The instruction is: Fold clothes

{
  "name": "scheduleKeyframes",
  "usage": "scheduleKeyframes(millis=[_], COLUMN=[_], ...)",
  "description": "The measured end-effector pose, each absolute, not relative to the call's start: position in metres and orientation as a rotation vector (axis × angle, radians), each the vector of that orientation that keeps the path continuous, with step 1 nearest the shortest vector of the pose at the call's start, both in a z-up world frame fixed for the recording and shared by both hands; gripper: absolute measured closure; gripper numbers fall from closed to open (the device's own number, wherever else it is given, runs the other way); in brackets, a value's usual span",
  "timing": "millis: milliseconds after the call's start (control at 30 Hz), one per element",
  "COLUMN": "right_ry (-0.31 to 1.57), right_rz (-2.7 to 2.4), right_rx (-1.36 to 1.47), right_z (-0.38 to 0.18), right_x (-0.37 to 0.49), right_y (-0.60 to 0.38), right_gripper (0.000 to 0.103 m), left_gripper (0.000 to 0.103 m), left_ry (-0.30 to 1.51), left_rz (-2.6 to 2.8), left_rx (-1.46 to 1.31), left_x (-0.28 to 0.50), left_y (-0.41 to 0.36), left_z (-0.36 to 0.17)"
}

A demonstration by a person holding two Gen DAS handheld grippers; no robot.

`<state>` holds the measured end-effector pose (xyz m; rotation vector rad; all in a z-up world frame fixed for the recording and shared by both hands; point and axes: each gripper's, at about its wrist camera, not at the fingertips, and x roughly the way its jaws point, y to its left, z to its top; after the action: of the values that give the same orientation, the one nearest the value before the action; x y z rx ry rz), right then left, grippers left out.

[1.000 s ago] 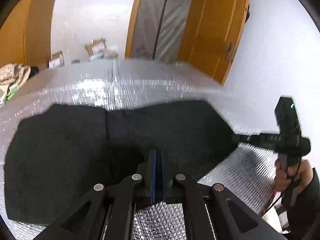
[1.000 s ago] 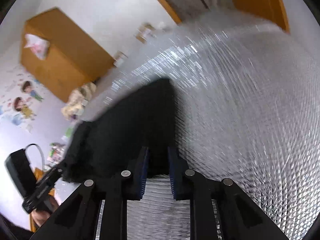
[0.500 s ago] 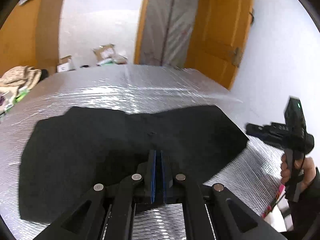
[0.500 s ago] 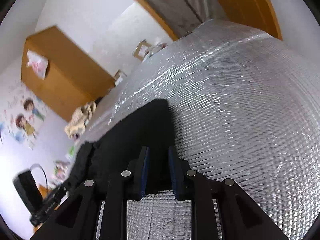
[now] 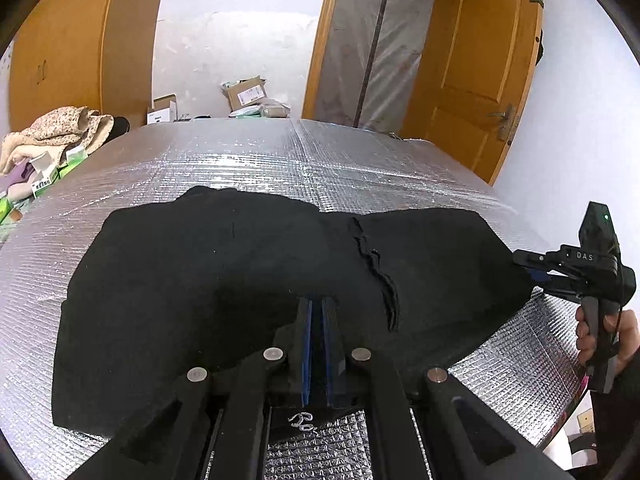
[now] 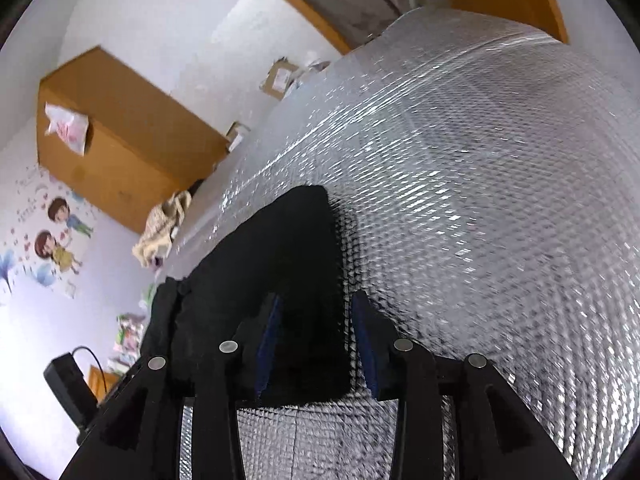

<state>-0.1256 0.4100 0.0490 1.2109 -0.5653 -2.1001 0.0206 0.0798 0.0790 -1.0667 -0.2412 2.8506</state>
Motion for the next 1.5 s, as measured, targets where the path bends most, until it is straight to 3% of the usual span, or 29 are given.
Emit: scheduleKeyframes(millis=[667,933,967,1000,1500], right_ry=[-0.506,-0.541,-0.529,-0.530,-0.571], right_rz=[-2.008,-1.977,-1.991,-1.999,-2.084], right_rx=[1.248,1.250,1.249,1.243,1.016], right_z=[0.050,0.046,0.048,0.049,0.117], right_x=[-0.132,-0.130,-0.129,-0.129,-0.120], right_y=[0.390,0.393,0.392,0.392,0.405], right_gripper=[0.065,0.072,0.077,0.088,0.091], left_gripper=[0.098,0.098,0.098,0.098,0.102], left_ry=[-0.290,-0.318,-0.316,-0.314,-0.193], left_rz=[2.862,2.863,2.864,2.865,2.776], left_rx=[-1.025,-1.068,-1.068,-1.069,-1.106], left_x=[0.034,0.039,0.038,0.037,0.002], left_y=[0.068,0.059,0.060,0.060,0.093], left_z=[0.074,0.062,0.062,0.061,0.061])
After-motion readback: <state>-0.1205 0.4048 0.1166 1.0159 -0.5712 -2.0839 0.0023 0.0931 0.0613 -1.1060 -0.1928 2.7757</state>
